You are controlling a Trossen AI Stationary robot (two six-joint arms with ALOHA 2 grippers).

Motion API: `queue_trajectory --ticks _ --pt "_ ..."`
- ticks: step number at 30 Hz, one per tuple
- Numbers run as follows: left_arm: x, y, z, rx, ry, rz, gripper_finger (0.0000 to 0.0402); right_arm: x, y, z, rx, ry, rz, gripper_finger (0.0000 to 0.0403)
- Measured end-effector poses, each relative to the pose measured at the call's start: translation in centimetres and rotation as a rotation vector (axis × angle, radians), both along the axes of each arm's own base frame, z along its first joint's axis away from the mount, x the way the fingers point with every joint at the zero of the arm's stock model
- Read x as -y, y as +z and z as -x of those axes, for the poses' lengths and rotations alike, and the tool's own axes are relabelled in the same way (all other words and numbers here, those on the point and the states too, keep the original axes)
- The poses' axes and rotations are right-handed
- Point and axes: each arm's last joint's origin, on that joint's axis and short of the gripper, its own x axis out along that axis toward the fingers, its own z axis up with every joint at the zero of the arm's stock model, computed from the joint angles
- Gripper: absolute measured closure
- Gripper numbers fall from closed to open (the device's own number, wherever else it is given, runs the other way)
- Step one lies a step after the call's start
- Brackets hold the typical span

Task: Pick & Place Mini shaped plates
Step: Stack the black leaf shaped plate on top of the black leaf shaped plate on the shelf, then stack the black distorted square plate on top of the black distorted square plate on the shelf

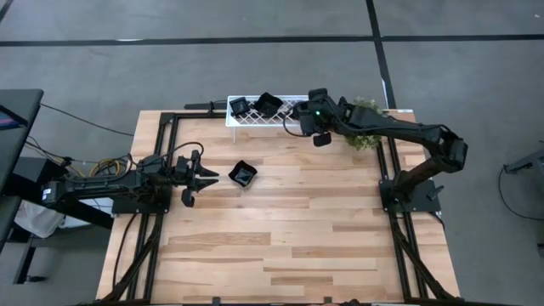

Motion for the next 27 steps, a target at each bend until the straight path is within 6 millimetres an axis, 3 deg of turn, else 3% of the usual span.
queue_trajectory --ticks 3,8,13,18,23,27 --pt "0.0 0.0 0.0 0.001 0.000 0.000 0.0307 -0.2 0.0 0.0 0.027 -0.023 -0.019 0.0220" --pt "0.0 0.0 0.0 0.004 0.000 -0.001 0.0307 -2.9 0.0 -1.3 0.070 -0.018 -0.022 0.0211" --pt "0.0 0.1 0.0 0.006 0.000 -0.001 0.0307 -3.5 -0.1 -1.5 0.041 -0.023 0.010 0.0218" --pt "0.0 0.1 0.0 0.006 0.000 -0.001 0.0307 -7.0 -0.1 -2.3 0.084 0.046 -0.041 0.0233" --pt "0.0 0.1 0.0 0.010 0.000 -0.002 0.0307 -9.8 -2.1 -4.2 0.040 0.196 -0.158 0.0250" --pt "0.0 0.1 0.0 0.013 0.000 -0.002 0.0307 -10.7 -4.9 -6.1 -0.049 0.270 -0.172 0.0264"
